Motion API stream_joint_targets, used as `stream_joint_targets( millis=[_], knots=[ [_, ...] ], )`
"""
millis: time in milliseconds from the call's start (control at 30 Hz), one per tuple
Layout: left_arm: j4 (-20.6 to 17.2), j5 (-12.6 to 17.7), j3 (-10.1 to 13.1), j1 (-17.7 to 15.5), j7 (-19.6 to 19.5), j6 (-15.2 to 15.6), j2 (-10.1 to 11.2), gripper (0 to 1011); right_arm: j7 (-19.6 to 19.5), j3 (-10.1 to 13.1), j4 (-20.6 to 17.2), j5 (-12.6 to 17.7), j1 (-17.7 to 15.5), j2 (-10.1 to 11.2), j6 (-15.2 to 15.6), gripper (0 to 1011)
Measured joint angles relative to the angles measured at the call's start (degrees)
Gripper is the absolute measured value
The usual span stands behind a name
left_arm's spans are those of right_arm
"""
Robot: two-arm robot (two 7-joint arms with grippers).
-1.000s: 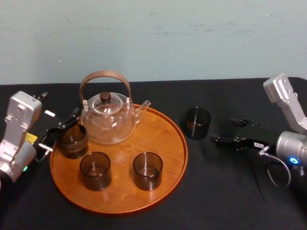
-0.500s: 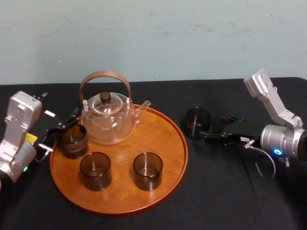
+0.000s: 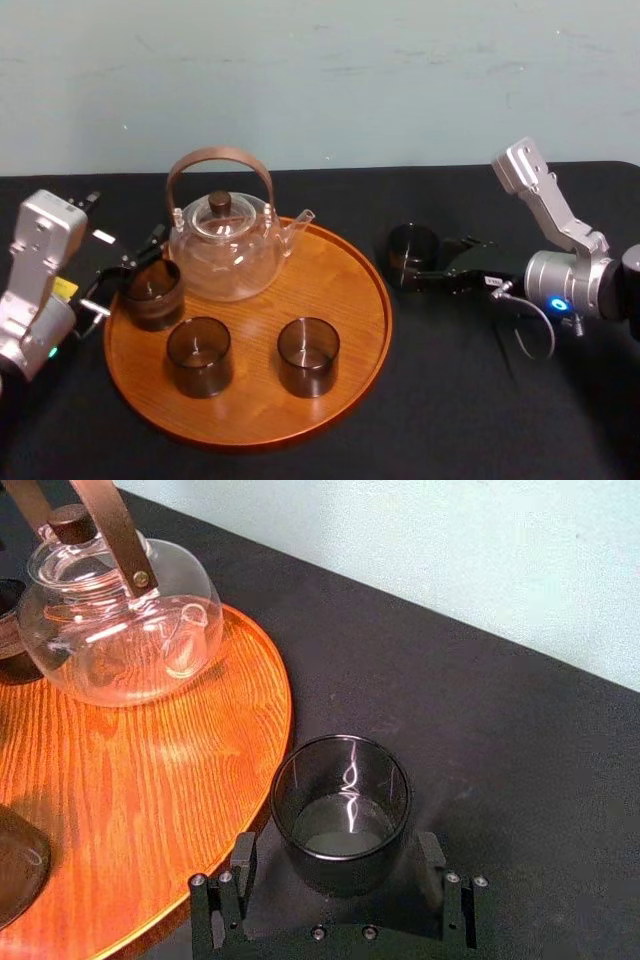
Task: Pick up the glass from the table and place it on the tray.
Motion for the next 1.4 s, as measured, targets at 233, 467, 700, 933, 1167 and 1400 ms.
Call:
stream_joint_targets(
  millis=[233,467,700,933,1167,1400],
  knots=[
    [0.0,0.0,0.0,0.0,0.0,0.0,0.0,1001,0.3,-0.3,2.5,-0.9,1.6,-1.4,-0.2,1002],
    [0.0,0.0,0.0,0.0,0.0,0.0,0.0,1001,0.4,-0.7,5.2,-2.0,3.3,-3.1,-0.5,1002],
    [0.0,0.0,0.0,0.0,0.0,0.0,0.0,1002,0.9,-0.9,7.5,-3.0,4.7,-4.4,-0.7,1003],
    [0.0,0.0,0.0,0.0,0.0,0.0,0.0,1002,1.2,-1.0,8.7,-3.9,5.4,-5.2,-0.7,1002],
    [0.0,0.0,0.0,0.0,0.0,0.0,0.0,1002,1.1,-1.0,9.0,-4.8,5.7,-5.7,-0.7,1002],
    [0.0,0.0,0.0,0.0,0.0,0.0,0.0,1001,1.1,-1.0,9.0,-4.8,5.7,-5.7,-0.7,1003]
  ],
)
